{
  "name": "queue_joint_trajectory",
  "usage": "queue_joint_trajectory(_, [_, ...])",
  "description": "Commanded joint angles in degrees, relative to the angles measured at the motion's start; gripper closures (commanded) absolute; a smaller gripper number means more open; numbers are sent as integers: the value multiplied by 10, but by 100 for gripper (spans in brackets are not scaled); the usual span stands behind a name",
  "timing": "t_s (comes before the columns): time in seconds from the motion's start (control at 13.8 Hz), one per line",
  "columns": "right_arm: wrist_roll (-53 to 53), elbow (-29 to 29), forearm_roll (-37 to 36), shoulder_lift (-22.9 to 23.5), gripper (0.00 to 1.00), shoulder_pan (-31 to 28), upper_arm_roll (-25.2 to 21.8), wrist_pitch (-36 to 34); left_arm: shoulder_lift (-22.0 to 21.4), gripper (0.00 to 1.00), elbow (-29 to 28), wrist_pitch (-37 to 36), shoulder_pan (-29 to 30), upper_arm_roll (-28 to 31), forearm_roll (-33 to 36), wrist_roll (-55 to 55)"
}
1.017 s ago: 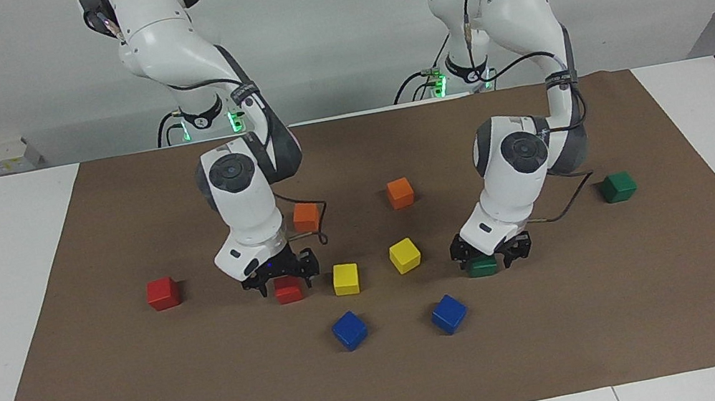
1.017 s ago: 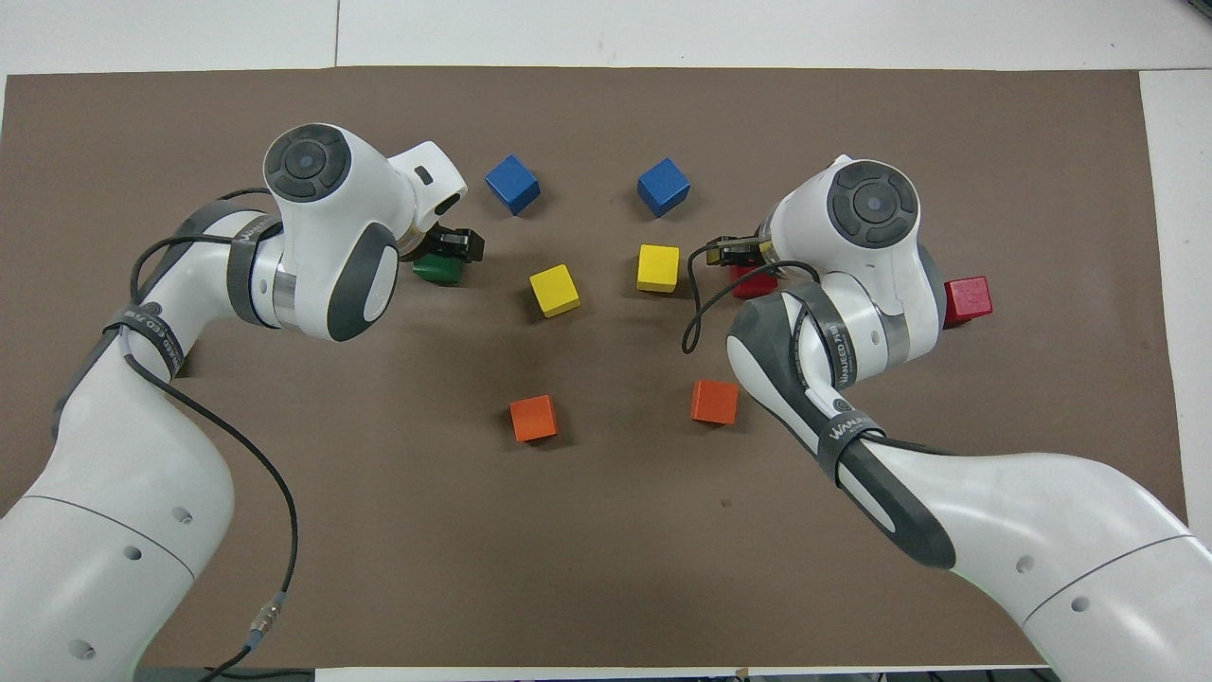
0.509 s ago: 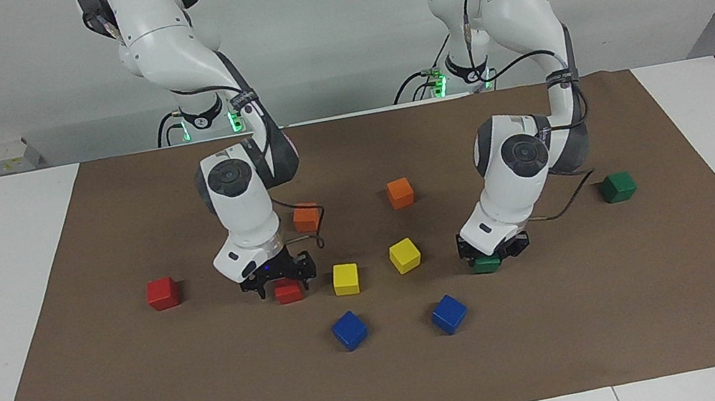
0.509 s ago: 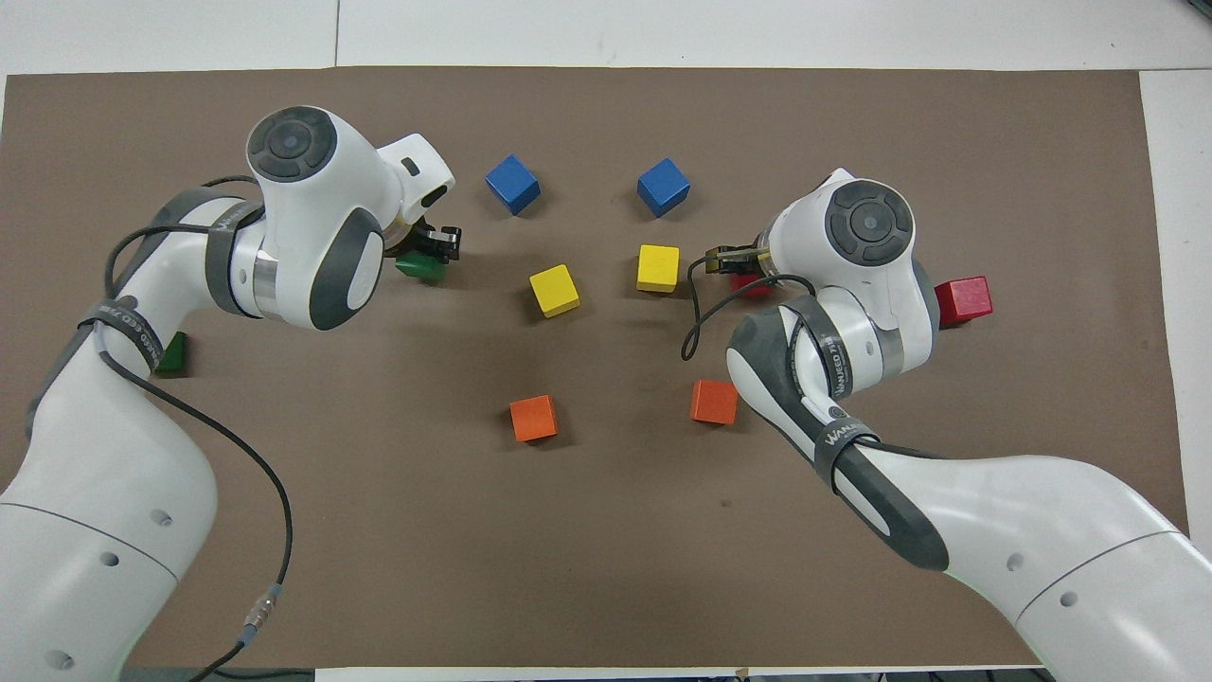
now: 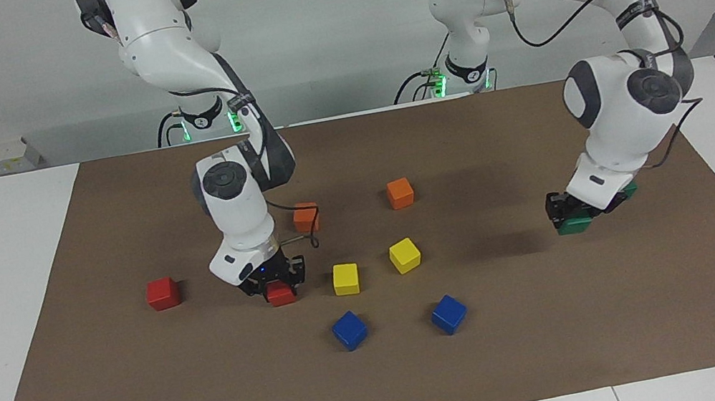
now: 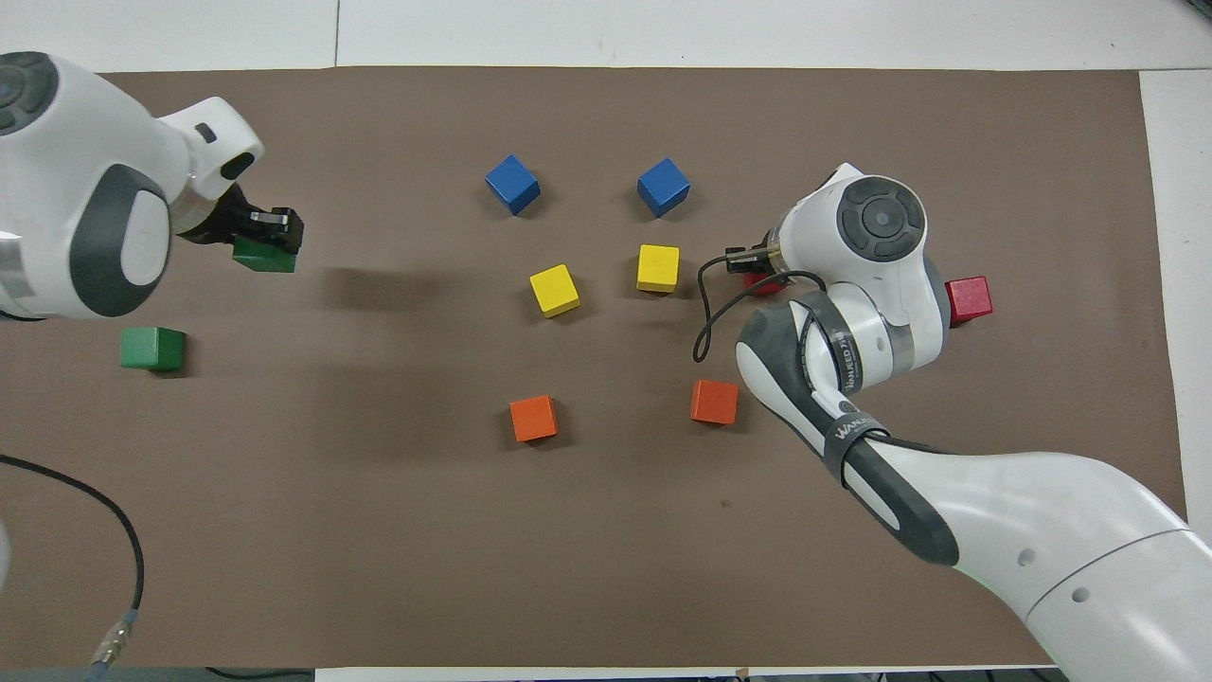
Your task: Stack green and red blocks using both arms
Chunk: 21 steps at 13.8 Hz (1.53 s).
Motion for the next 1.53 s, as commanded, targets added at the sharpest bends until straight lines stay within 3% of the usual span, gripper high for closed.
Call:
queue_joint_trajectory(0.0, [-58, 63, -8, -9, 100, -44, 6, -100, -61, 100, -81, 3, 66, -5, -1, 99])
queue_joint_trajectory(0.15, [-124, 89, -7, -22, 100, -79, 6, -149, -82, 100, -107, 3, 115, -5, -16, 156])
queue_joint_trajectory(0.44, [-220, 53, -1, -50, 100, -155, 6, -156, -108, 100, -147, 12, 168, -4, -29, 218])
queue_joint_trajectory(0.65, [-222, 31, 4, -59, 100, -190, 7, -155, -126, 100, -202, 72, 190, -4, -39, 220])
queue_joint_trajectory(0.8, [-220, 9, 6, -66, 100, -204, 7, -149, -135, 100, -242, 136, 191, -4, -40, 219])
queue_joint_trajectory(1.45, [-203, -66, 21, -102, 100, -207, 6, -104, -143, 100, -293, 217, 196, -3, -61, 216])
